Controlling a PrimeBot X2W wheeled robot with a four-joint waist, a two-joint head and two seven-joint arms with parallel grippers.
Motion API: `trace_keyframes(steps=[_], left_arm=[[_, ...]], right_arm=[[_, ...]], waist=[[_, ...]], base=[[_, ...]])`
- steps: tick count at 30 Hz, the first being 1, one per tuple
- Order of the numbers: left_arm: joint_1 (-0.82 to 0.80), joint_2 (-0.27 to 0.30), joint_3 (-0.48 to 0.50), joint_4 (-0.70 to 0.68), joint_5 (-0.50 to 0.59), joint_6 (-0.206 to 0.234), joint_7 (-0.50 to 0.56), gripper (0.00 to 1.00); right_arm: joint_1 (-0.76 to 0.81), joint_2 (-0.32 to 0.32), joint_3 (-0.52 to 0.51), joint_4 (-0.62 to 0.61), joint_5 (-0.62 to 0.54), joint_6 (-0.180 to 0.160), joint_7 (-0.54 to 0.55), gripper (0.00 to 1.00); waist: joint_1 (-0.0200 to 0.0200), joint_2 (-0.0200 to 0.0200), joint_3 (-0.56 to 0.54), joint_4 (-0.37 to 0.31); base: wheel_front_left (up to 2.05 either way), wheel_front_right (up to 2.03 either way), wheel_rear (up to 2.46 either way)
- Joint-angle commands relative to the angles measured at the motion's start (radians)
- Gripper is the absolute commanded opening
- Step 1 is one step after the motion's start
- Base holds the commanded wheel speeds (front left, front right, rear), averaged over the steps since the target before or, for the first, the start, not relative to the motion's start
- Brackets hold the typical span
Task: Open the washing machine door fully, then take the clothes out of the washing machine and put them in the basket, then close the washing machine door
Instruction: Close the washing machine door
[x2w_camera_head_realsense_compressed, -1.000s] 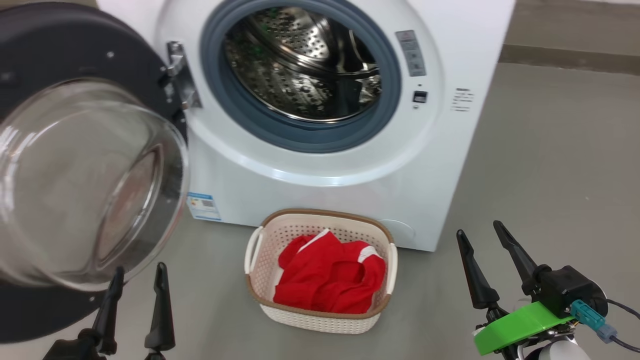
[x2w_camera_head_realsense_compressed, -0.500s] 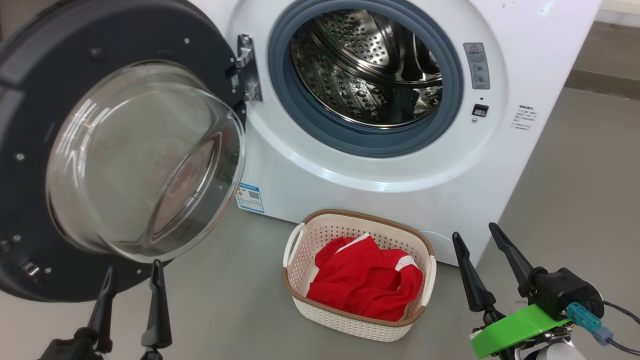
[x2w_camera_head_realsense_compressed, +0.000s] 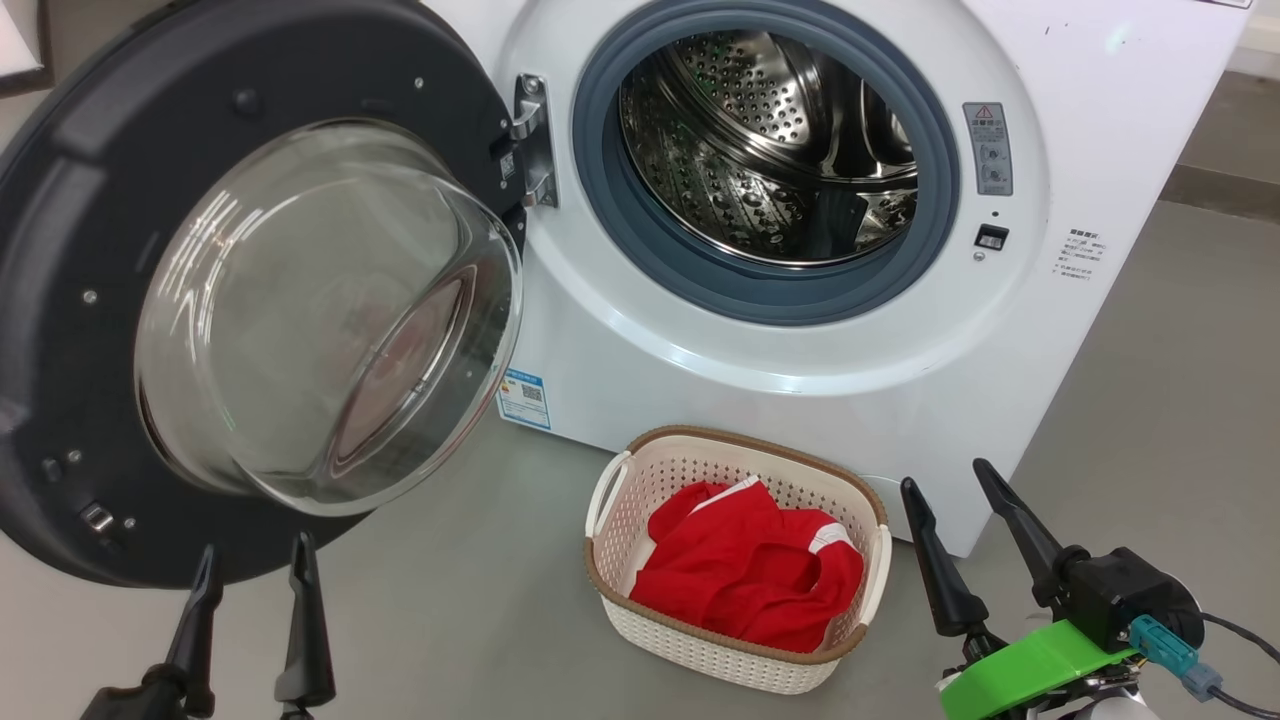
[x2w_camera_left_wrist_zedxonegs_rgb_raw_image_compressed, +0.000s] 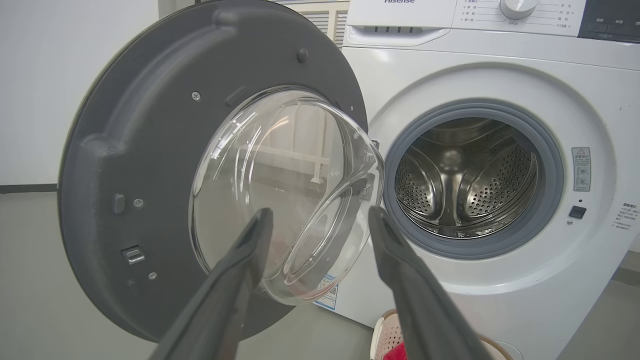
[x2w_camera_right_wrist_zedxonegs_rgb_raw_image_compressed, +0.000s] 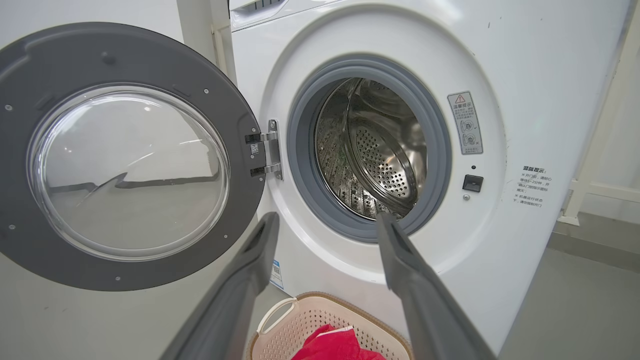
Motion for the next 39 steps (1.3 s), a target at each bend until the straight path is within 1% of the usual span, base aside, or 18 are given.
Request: trace_keyframes(steps=[1,5,6,7,8,12,16,19,22,27,29,30,32,34,39], left_arm=[[-0.02,0.018,0.034,-0.035,0.012,0.012,-0.007,1.0],[-0.031,0.024,0.043,-0.047,0.013,0.019,-0.012,1.0],[-0.042,0.031,0.044,-0.049,0.017,0.019,-0.012,0.53],[-0.057,0.041,0.046,-0.051,0.022,0.019,-0.012,0.23],[-0.077,0.052,0.051,-0.055,0.026,0.021,-0.013,0.0],[-0.154,0.088,0.074,-0.078,0.03,0.033,-0.004,0.0],[-0.288,0.14,0.154,-0.086,-0.021,0.048,0.017,0.0],[-0.382,0.187,0.21,-0.057,-0.054,0.064,0.042,0.0],[-0.479,0.221,0.264,0.008,-0.11,0.072,0.068,0.0],[-0.619,0.249,0.356,0.168,-0.23,0.083,0.102,0.0],[-0.68,0.243,0.405,0.254,-0.323,0.079,0.142,0.0],[-0.705,0.249,0.425,0.295,-0.354,0.079,0.158,0.0],[-0.749,0.269,0.46,0.378,-0.4,0.085,0.19,0.0],[-0.781,0.302,0.478,0.463,-0.423,0.095,0.228,0.0],[-0.858,0.357,0.524,0.66,-0.498,0.116,0.34,0.0]], right_arm=[[-0.017,-0.001,0.026,-0.024,0.001,0.007,-0.006,1.0],[-0.017,-0.001,0.03,-0.023,0.001,0.007,-0.006,1.0],[-0.016,-0.001,0.029,-0.023,-0.001,0.007,-0.006,1.0],[-0.015,-0.001,0.027,-0.023,-0.002,0.007,-0.006,1.0],[-0.014,-0.001,0.026,-0.022,-0.006,0.007,-0.006,1.0],[-0.015,-0.001,0.024,-0.022,-0.016,0.007,-0.006,1.0],[-0.025,-0.001,0.026,-0.022,-0.033,0.007,-0.006,1.0],[-0.03,-0.001,0.033,-0.016,-0.051,0.007,-0.006,1.0],[-0.036,-0.001,0.031,-0.013,-0.069,0.007,-0.006,1.0],[-0.044,-0.001,0.025,-0.01,-0.083,0.007,-0.006,1.0],[-0.044,-0.001,0.025,-0.008,-0.084,0.007,-0.006,1.0],[-0.043,-0.001,0.025,-0.008,-0.083,0.007,-0.006,1.0],[-0.042,-0.001,0.029,-0.007,-0.081,0.007,-0.006,1.0],[-0.042,-0.001,0.033,-0.006,-0.078,0.007,-0.006,1.0],[-0.045,-0.001,0.038,-0.003,-0.081,0.007,-0.006,1.0]], waist=[[0.0,0.0,0.0,-0.001],[0.0,0.0,0.002,-0.004],[0.0,0.0,0.003,-0.004],[0.0,0.0,0.004,-0.003],[0.0,0.0,0.005,-0.002],[0.0,0.0,0.014,-0.003],[0.0,0.0,0.034,-0.012],[0.0,0.0,0.047,-0.02],[0.0,0.0,0.053,-0.026],[0.0,0.0,0.055,-0.035],[0.0,0.0,0.05,-0.037],[0.0,0.0,0.049,-0.038],[0.0,0.0,0.046,-0.041],[0.0,0.0,0.046,-0.046],[0.0,0.0,0.049,-0.056]], base=[[0.0,0.0,0.0],[0.0,0.0,0.0],[0.0,0.0,0.0],[0.0,0.0,0.0],[0.0,0.0,0.0],[0.0,0.0,0.0],[0.0,0.0,0.0],[0.0,0.0,0.0],[0.0,0.0,0.0],[0.0,0.0,0.0],[0.0,0.0,0.0],[0.0,0.0,0.0],[0.0,0.0,0.0],[0.0,0.0,0.0],[0.0,0.0,0.0]])
